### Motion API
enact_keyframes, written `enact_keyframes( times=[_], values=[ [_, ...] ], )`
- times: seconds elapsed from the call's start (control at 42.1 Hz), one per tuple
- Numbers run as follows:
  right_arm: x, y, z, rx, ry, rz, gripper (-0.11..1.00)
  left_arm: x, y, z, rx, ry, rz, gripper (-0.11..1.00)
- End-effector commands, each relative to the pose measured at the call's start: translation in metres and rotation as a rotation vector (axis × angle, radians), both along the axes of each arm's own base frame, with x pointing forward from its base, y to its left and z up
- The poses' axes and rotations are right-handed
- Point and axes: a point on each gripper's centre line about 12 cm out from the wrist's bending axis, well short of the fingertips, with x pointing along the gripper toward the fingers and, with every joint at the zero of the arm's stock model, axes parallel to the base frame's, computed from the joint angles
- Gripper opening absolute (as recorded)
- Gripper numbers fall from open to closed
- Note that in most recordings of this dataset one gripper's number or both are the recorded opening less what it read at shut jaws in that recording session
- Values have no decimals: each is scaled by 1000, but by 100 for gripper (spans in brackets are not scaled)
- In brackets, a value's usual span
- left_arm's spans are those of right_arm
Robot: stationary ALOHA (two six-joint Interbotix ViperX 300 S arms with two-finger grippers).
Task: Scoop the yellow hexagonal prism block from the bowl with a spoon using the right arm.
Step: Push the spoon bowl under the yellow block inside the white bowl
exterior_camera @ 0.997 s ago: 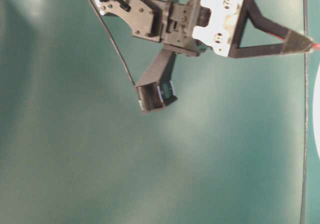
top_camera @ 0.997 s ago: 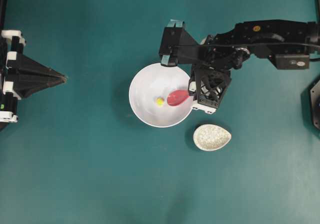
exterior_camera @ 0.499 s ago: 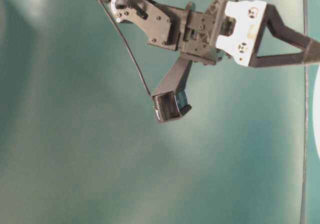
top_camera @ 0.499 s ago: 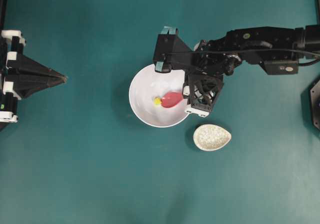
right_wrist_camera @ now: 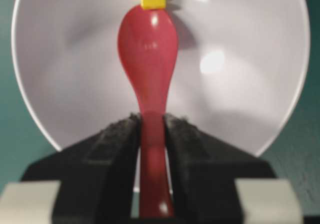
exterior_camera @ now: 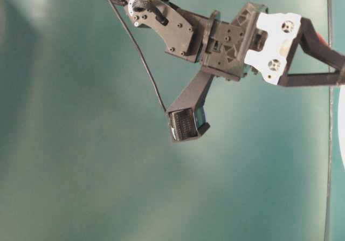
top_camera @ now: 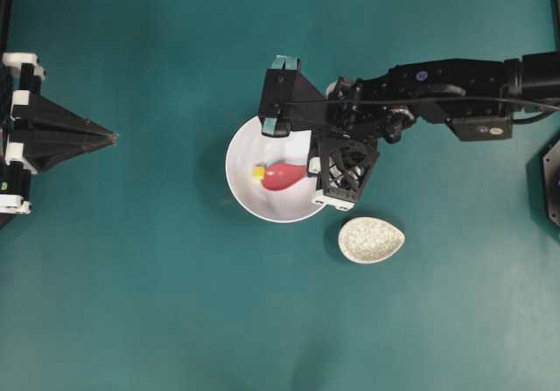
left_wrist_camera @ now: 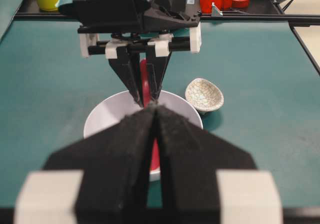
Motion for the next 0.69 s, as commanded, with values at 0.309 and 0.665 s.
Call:
enact_keyframes(
  times=[0.309, 0.665],
  values=[
    [8, -2, 11, -19, -81, -9, 23, 2, 0, 2, 5, -3, -2, 0],
    [3, -3, 0, -21, -98, -31, 23, 2, 0, 2, 2, -5, 0, 0]
  ],
)
